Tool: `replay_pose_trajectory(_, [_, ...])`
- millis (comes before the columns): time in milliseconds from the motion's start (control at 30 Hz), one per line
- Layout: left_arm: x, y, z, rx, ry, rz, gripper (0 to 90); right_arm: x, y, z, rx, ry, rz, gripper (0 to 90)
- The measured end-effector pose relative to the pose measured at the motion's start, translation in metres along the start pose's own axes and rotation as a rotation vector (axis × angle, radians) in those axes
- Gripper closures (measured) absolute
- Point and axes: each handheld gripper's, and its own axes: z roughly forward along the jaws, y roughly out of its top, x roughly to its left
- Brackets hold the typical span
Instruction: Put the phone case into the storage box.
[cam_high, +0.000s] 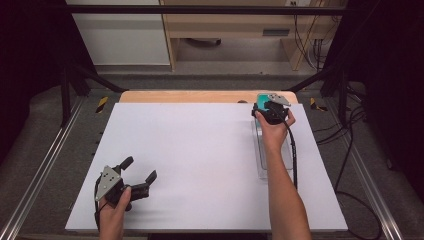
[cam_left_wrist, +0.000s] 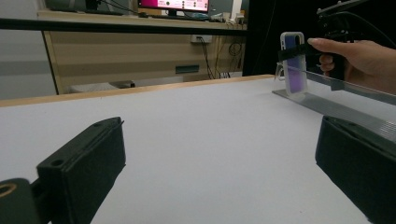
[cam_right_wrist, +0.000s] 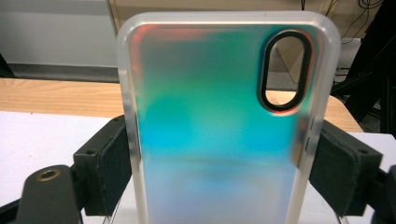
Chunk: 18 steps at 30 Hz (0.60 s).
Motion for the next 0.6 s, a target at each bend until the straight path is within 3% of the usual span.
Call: replay_pose_trajectory(600, [-0.0011,-0.0003,0.0001,0.002,-0.006,0.001,1.4,-0.0006,0.0036,-0.0033,-0.006,-0.016,-0.004,16.0])
